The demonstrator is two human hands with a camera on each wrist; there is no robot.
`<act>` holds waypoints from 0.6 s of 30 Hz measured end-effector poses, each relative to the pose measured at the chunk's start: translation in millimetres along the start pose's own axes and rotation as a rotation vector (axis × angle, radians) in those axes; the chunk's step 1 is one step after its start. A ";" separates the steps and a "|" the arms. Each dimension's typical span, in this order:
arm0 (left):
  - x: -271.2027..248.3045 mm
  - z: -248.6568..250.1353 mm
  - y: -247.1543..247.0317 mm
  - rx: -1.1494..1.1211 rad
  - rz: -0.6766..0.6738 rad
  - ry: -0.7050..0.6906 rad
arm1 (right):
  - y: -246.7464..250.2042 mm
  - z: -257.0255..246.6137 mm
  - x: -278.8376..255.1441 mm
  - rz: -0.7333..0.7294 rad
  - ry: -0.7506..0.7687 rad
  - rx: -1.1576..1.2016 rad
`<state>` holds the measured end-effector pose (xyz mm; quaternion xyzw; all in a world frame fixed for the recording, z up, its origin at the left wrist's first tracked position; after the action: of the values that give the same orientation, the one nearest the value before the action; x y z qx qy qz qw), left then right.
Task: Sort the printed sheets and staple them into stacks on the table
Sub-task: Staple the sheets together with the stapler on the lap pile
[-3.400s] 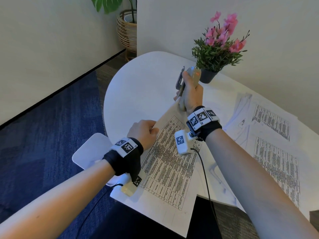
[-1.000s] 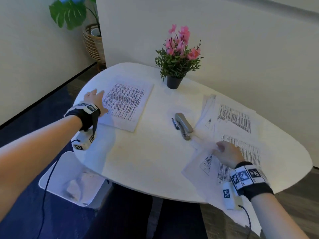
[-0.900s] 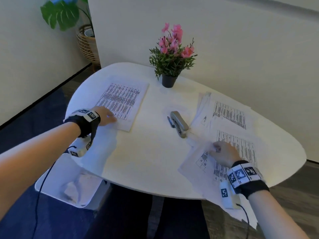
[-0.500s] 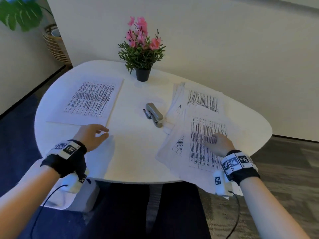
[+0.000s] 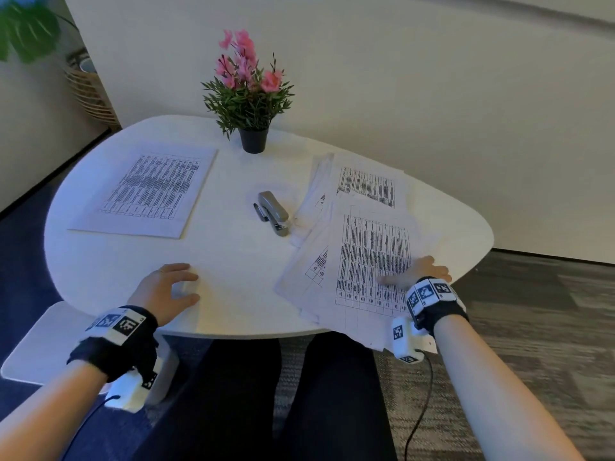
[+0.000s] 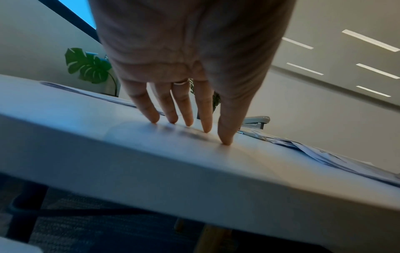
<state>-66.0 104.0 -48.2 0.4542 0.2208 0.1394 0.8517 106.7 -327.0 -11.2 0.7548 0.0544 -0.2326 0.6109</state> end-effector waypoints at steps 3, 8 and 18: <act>-2.2 0.3 -0.9 -0.015 0.010 0.003 | 0.3 1.4 3.3 -0.029 0.017 0.112; -2.8 -2.3 -1.2 -0.047 0.004 0.017 | 3.2 -4.6 -2.8 -0.025 0.030 0.159; -8.9 -6.6 -4.1 -0.155 0.025 0.023 | -1.9 16.6 -13.5 0.123 -0.059 0.233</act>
<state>-76.9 102.5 -52.7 0.3879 0.2136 0.1719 0.8800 89.3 -339.6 -9.7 0.8155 -0.0372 -0.2215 0.5335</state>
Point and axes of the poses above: each hand's wrist, its own x-axis towards the middle knuckle, its own y-axis out of the back of the hand, z = x × y, the point moved 2 cm from there along x, towards the middle knuckle, and after that the axes turned 11 degrees about y, right-handed, at the moved point
